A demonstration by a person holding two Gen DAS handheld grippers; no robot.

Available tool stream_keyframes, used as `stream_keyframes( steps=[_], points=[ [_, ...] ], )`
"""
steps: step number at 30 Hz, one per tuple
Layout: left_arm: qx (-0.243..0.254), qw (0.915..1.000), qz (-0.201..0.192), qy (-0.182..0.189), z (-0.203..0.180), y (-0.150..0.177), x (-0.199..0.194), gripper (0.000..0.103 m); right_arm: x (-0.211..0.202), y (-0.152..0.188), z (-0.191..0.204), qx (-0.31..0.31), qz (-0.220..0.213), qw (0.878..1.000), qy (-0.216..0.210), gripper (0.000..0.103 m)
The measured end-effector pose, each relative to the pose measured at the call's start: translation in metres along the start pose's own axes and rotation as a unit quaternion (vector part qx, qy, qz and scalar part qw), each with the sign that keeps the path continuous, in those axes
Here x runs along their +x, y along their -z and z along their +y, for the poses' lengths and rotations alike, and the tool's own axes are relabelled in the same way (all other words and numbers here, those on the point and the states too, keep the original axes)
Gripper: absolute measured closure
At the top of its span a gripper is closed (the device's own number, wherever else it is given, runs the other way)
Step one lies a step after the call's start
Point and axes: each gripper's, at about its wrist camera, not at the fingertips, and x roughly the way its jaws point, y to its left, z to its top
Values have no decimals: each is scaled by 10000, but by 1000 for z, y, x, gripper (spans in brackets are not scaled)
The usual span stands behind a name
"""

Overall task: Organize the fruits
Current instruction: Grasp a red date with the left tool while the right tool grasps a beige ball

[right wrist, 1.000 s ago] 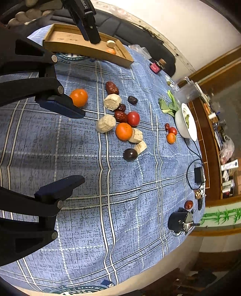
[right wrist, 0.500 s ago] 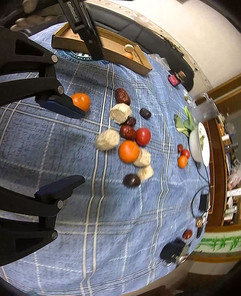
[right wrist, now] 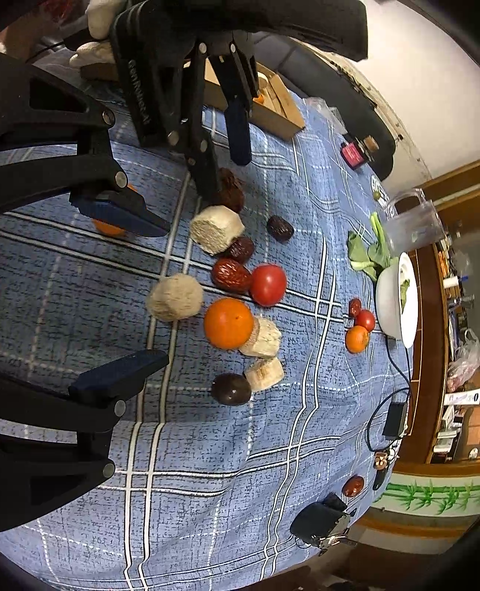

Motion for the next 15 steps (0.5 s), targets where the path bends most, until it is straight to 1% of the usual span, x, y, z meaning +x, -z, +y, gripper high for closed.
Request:
stream_keyframes(
  steps=[3,4,5,6,8,10,12,14,15],
  points=[
    [-107,9997,20,222,6,-3,2,53,8,-4,3,39,21,10000,78,38],
    [-138,9994,21,320,8,-2,3,57,10,-5,4,46,39,9999,93,43],
    [-160,9990,35,427,9,-1,3,63,14,-6,6,57,72,9999,116,49],
    [-174,9986,61,488,9,0,4,65,17,-6,7,69,96,9998,145,52],
    [-145,9984,116,527,9,5,5,73,19,-6,9,45,48,9998,207,55],
    [-124,9980,262,565,9,10,11,80,20,-6,10,29,26,9996,277,57],
    [-106,9980,198,587,9,13,11,80,20,-6,10,30,29,9995,324,60],
    [-149,9980,200,587,10,10,12,80,19,-6,7,65,40,9995,323,66],
    [-155,9983,173,530,10,9,13,80,18,-5,6,85,48,9994,317,68]
  ],
)
